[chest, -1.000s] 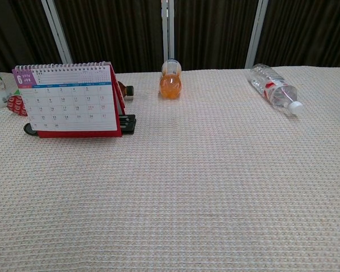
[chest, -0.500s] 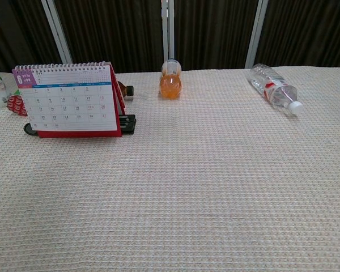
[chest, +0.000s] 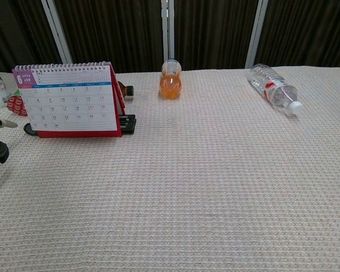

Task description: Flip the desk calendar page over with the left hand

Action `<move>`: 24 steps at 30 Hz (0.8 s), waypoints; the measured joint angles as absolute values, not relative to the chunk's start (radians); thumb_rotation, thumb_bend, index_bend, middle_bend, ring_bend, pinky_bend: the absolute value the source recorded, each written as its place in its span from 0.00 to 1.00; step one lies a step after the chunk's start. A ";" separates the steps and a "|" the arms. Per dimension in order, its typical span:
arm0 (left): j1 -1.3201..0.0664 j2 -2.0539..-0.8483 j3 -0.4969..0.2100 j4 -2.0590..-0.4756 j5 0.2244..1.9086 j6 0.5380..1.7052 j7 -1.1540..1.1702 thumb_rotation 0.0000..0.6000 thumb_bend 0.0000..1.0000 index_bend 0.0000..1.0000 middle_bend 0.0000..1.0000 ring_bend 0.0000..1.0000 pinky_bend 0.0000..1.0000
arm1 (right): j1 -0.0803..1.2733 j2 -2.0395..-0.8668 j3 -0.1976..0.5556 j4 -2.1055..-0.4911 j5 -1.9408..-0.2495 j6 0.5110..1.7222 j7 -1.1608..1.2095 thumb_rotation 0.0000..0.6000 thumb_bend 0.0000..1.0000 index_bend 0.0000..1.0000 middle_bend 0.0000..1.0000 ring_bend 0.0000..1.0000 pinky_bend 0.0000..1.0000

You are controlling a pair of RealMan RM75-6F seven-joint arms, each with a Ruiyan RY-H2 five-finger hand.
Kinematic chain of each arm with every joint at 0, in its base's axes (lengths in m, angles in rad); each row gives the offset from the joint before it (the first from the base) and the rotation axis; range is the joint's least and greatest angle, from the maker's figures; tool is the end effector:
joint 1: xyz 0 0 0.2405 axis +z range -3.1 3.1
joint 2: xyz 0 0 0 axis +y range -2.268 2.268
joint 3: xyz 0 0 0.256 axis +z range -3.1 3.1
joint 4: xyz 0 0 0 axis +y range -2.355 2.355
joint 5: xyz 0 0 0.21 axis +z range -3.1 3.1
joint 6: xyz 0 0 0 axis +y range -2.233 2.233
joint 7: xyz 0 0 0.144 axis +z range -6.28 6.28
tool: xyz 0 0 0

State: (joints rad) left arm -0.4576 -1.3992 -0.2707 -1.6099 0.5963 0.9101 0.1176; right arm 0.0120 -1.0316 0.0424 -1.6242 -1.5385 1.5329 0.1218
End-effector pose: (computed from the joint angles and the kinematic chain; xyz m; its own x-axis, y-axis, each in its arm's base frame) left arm -0.2782 0.2955 0.0285 -0.1867 0.3354 0.9234 0.9110 0.4109 0.0349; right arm -0.3193 -0.1567 0.1890 0.3548 0.0123 0.9349 -0.9349 0.0180 0.3546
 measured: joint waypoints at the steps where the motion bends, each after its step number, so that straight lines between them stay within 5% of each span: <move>1: -0.468 -1.410 -0.269 -1.600 0.588 0.905 0.122 1.00 0.73 0.00 0.64 0.65 0.61 | 0.012 -1.031 0.044 -1.624 -1.537 1.533 0.124 1.00 0.00 0.00 0.00 0.00 0.00; 24: -0.547 -1.467 -0.253 -1.569 0.560 0.905 0.143 1.00 0.73 0.00 0.64 0.65 0.61 | 0.014 -1.032 0.046 -1.619 -1.528 1.525 0.126 1.00 0.00 0.00 0.00 0.00 0.00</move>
State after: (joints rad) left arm -0.5472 -1.4669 -0.2531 -1.5692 0.5597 0.9054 0.1434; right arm 0.0141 -1.0317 0.0458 -1.6188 -1.5281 1.5249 0.1258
